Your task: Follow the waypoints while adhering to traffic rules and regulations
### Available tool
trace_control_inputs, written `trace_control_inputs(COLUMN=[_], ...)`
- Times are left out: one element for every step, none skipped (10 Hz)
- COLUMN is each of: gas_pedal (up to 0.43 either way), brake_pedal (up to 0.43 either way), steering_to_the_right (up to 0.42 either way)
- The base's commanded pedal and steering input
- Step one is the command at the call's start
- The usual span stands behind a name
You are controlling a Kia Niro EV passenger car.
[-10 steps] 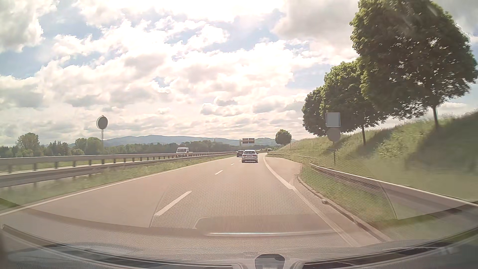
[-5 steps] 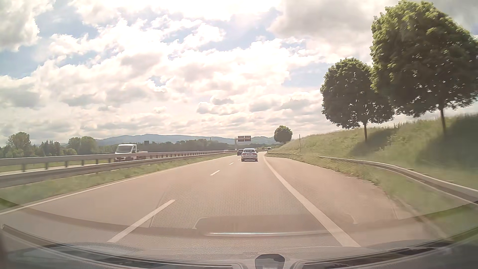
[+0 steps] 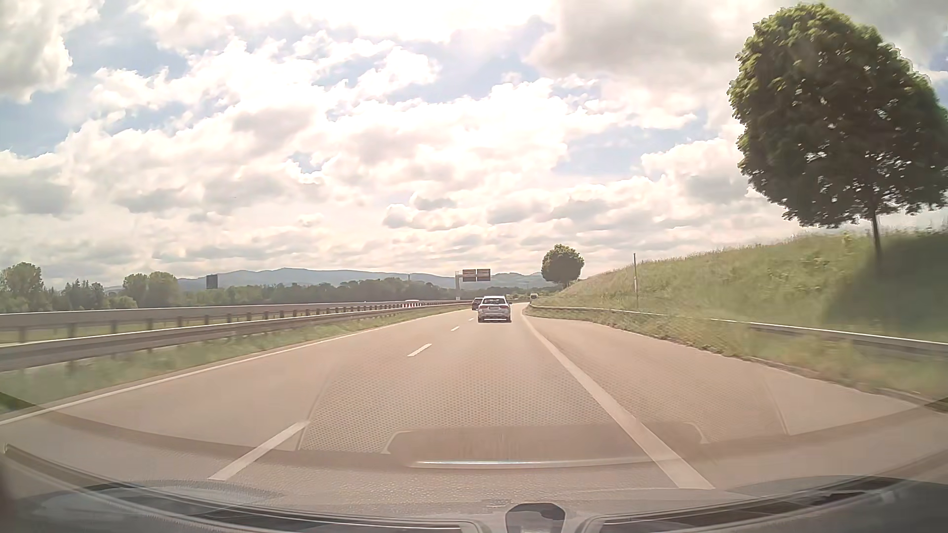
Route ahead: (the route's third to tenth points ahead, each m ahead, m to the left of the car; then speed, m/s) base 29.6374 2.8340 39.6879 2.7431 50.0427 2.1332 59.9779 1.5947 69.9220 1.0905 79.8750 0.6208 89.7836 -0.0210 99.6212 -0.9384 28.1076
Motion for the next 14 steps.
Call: trace_control_inputs(gas_pedal=[0.287, 0.287, 0.287, 0.287, 0.287, 0.287, 0.287, 0.287, 0.287, 0.299, 0.299, 0.299, 0.299, 0.299], brake_pedal=[0.000, 0.000, 0.000, 0.000, 0.000, 0.000, 0.000, 0.000, 0.000, 0.000, 0.000, 0.000, 0.000, 0.000], steering_to_the_right=[0.007, 0.007, 0.007, 0.007, 0.007, 0.007, 0.007, 0.007, 0.007, 0.007, 0.007, 0.007, 0.007, 0.007])
